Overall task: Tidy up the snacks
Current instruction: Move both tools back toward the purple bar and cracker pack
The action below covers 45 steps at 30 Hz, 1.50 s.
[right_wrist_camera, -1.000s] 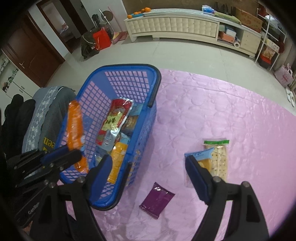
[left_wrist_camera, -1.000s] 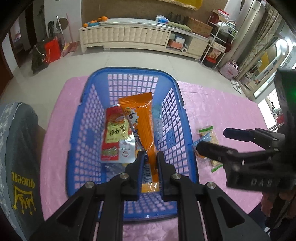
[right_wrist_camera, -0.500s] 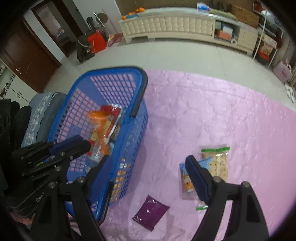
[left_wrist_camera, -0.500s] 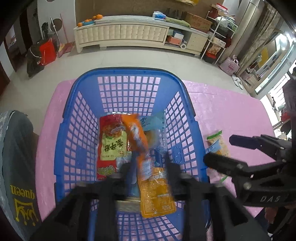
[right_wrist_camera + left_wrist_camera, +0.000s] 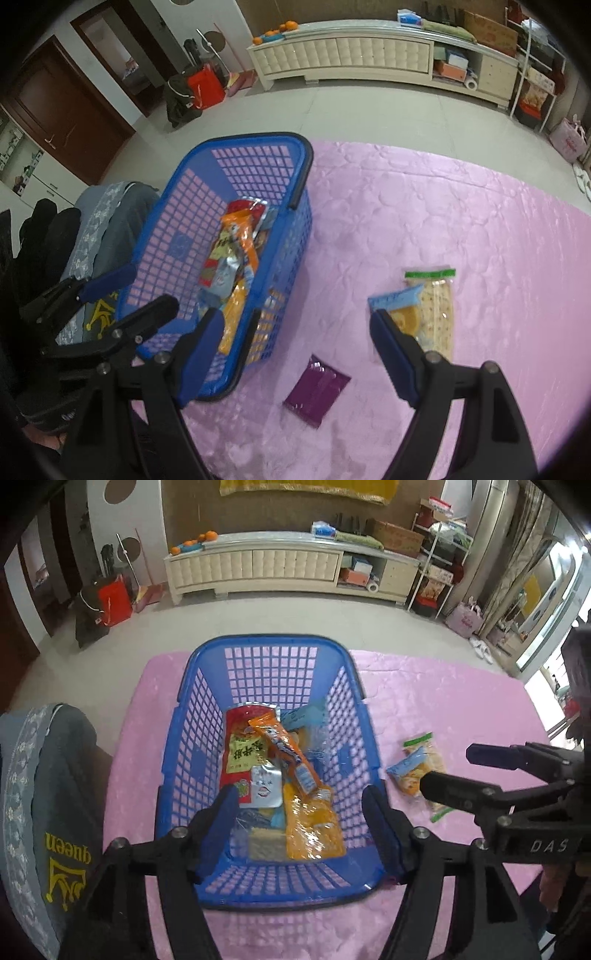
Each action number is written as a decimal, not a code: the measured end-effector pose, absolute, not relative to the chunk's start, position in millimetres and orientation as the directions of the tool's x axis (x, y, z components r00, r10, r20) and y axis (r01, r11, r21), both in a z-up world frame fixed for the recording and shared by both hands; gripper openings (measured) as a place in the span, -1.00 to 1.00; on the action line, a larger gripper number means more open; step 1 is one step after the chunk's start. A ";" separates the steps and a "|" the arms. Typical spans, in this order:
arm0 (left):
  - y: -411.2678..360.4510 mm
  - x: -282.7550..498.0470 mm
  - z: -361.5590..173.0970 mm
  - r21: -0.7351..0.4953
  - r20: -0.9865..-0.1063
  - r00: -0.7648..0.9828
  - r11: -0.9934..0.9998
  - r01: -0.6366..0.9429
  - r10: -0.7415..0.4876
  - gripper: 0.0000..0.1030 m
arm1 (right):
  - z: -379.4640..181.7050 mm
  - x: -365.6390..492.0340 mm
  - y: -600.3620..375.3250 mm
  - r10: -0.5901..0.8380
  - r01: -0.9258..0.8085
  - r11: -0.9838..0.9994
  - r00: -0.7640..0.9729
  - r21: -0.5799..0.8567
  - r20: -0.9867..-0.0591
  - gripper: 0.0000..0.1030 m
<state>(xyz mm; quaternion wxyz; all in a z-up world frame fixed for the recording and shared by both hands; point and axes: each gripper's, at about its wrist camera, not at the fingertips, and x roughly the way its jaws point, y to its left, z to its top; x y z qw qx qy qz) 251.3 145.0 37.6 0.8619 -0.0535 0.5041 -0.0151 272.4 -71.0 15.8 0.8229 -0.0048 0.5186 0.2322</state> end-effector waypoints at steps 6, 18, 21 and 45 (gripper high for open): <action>130.5 231.4 59.7 -0.112 -0.846 0.527 0.993 -0.021 -0.084 0.32 | 35.6 248.4 -95.6 0.387 -0.385 0.892 0.383 0.236 -0.839 0.64; 88.9 197.3 52.6 -0.143 -0.835 0.535 0.990 0.009 -0.125 0.33 | 27.2 214.9 -146.0 0.359 -0.373 0.905 0.418 0.203 -0.835 0.64; 75.4 184.9 48.9 -0.153 -0.825 0.548 0.988 0.021 -0.139 0.33 | 22.3 204.6 -158.9 0.353 -0.378 0.907 0.435 0.189 -0.828 0.64; 10.4 121.9 -61.8 -0.014 -0.799 0.601 1.000 0.004 -0.013 0.33 | -88.7 142.0 -212.4 0.296 -0.267 0.949 0.572 0.167 -0.765 0.64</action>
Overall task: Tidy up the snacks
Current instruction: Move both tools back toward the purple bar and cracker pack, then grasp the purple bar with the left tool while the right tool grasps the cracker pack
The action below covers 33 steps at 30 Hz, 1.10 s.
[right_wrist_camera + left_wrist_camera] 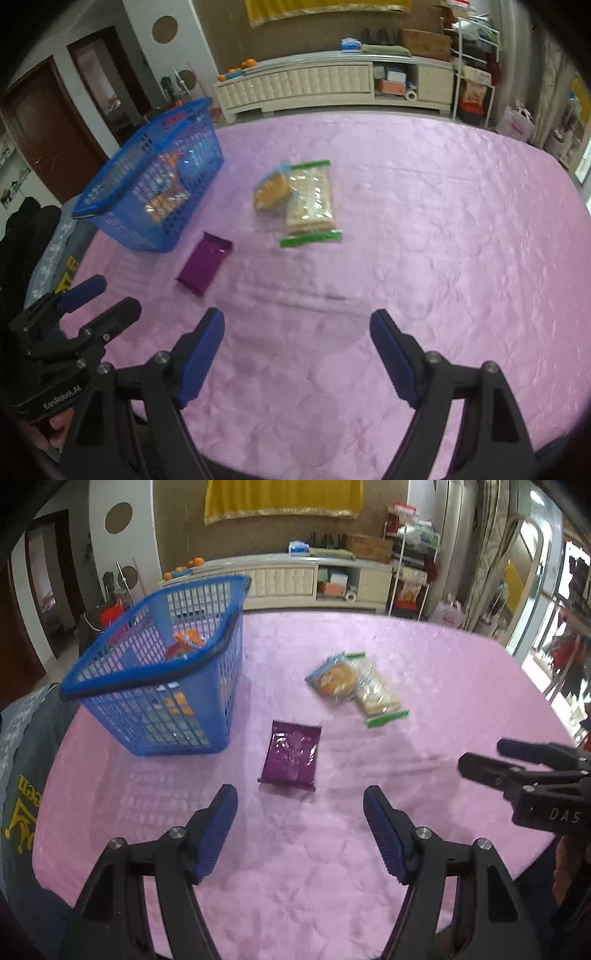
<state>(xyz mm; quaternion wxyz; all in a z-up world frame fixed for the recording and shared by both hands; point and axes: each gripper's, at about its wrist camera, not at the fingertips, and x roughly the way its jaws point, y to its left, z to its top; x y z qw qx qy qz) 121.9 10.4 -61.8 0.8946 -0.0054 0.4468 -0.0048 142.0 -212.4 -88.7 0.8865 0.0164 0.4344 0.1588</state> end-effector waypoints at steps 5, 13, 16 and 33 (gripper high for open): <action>8.4 141.5 -78.1 0.042 -0.807 0.590 0.999 0.004 0.031 0.33 | -106.6 156.7 -216.7 0.268 -0.248 0.958 0.602 0.143 -0.752 0.65; 11.2 180.9 -108.3 0.034 -0.853 0.522 0.999 0.021 0.018 0.33 | -132.5 183.2 -217.5 0.285 -0.245 0.954 0.573 0.171 -0.768 0.66; 13.4 192.0 -116.3 0.035 -0.863 0.505 0.999 0.019 0.021 0.33 | -140.4 189.4 -215.4 0.296 -0.247 0.951 0.562 0.184 -0.772 0.66; 23.0 207.6 -127.0 -0.007 -0.873 0.488 0.999 -0.036 0.011 -0.05 | -135.3 193.0 -217.8 0.295 -0.244 0.952 0.575 0.184 -0.763 0.67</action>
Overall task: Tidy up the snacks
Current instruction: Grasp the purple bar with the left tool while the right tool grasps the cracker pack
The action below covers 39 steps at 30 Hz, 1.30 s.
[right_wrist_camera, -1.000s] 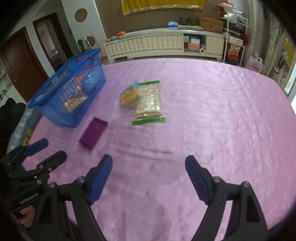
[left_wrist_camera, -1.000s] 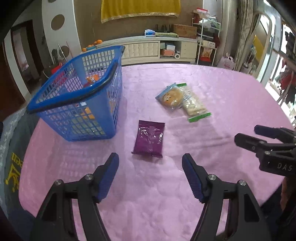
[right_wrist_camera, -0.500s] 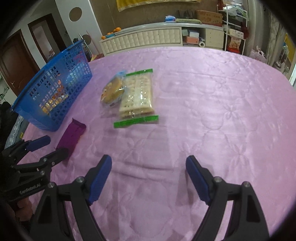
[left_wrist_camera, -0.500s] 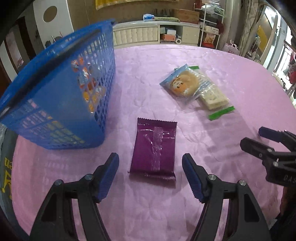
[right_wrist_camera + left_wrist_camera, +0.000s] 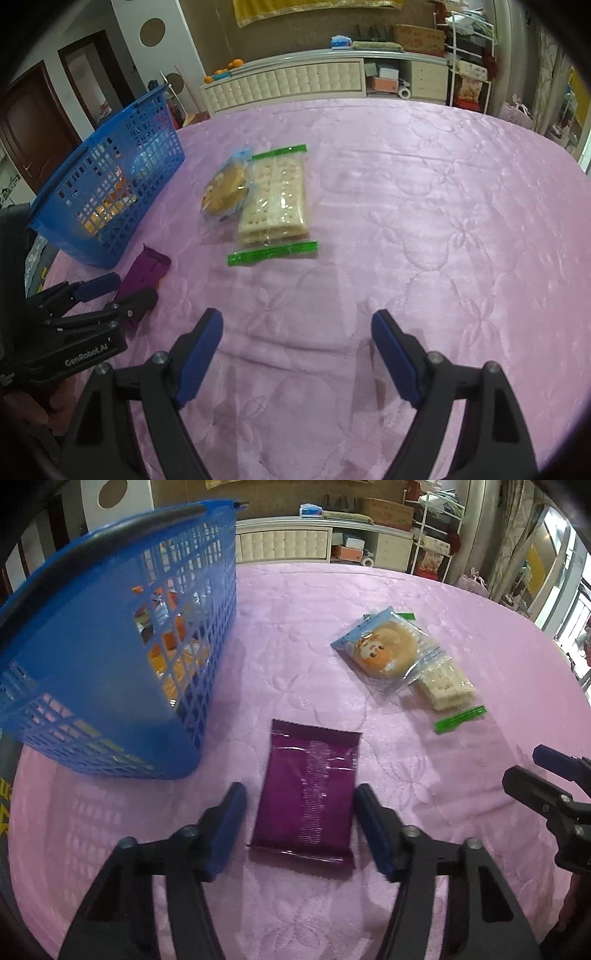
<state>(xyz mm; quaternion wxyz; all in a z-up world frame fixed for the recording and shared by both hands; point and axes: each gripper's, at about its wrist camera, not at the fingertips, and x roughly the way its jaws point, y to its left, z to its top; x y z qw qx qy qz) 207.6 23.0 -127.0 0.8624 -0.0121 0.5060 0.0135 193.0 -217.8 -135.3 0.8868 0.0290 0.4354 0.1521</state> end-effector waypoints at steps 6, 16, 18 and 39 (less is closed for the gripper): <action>24.6 204.1 -124.2 -0.016 -0.880 0.475 0.998 -0.057 0.013 -0.10 | -129.6 194.0 -218.7 0.339 -0.261 0.938 0.554 0.228 -0.761 0.67; 24.0 194.0 -125.3 -0.015 -0.861 0.506 0.992 -0.126 0.051 -0.10 | -115.9 230.7 -196.6 0.303 -0.305 0.941 0.557 0.149 -0.773 0.67; 25.6 194.3 -124.8 -0.027 -0.864 0.501 0.988 -0.153 0.054 -0.10 | -118.0 242.3 -189.0 0.290 -0.311 0.941 0.550 0.130 -0.784 0.67; 39.9 192.0 -119.9 -0.040 -0.863 0.502 0.980 -0.195 0.065 -0.10 | -144.2 280.0 -154.5 0.209 -0.365 0.931 0.583 -0.023 -0.785 0.51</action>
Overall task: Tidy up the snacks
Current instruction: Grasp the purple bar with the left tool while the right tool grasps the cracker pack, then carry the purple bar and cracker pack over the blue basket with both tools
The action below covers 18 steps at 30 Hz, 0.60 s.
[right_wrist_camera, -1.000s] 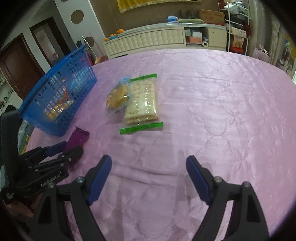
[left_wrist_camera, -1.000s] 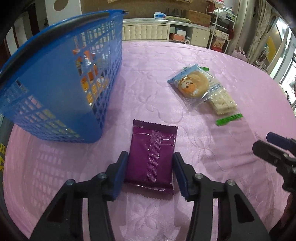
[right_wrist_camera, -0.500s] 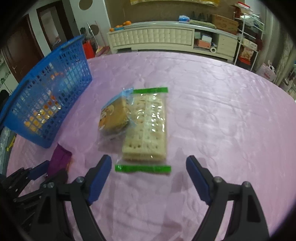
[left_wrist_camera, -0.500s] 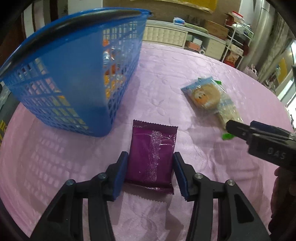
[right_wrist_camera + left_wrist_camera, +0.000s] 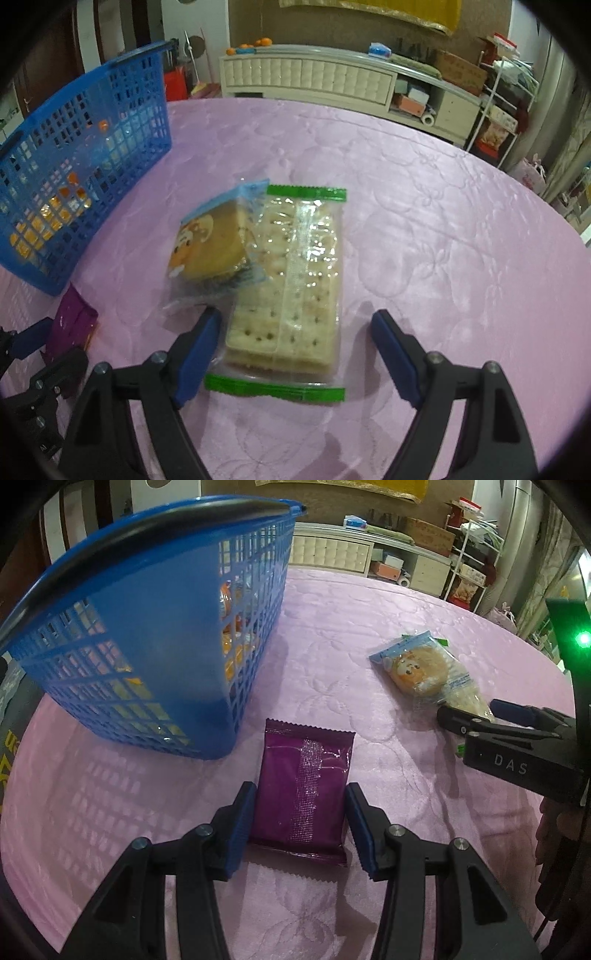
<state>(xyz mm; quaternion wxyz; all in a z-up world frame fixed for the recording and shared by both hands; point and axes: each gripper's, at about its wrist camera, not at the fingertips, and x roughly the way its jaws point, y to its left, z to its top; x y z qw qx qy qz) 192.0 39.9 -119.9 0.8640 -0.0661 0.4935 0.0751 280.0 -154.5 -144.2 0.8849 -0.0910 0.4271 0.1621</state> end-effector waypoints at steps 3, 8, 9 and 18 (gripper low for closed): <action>41.9 188.1 -118.1 -0.052 -0.861 0.505 0.978 -0.201 0.058 -0.10 | -141.3 274.8 -150.3 0.209 -0.392 0.919 0.581 -0.046 -0.786 0.16; 42.7 179.1 -109.9 -0.054 -0.855 0.516 0.979 -0.195 0.055 -0.10 | -139.8 260.1 -158.2 0.220 -0.373 0.928 0.568 -0.010 -0.793 0.14; 41.8 175.3 -106.1 -0.056 -0.851 0.523 0.980 -0.190 0.053 -0.10 | -138.7 253.4 -161.9 0.218 -0.361 0.933 0.569 -0.002 -0.793 0.14; 39.3 145.0 -75.1 -0.072 -0.819 0.573 0.984 -0.164 0.035 -0.10 | -111.6 195.4 -182.5 0.229 -0.302 0.952 0.592 0.051 -0.772 0.14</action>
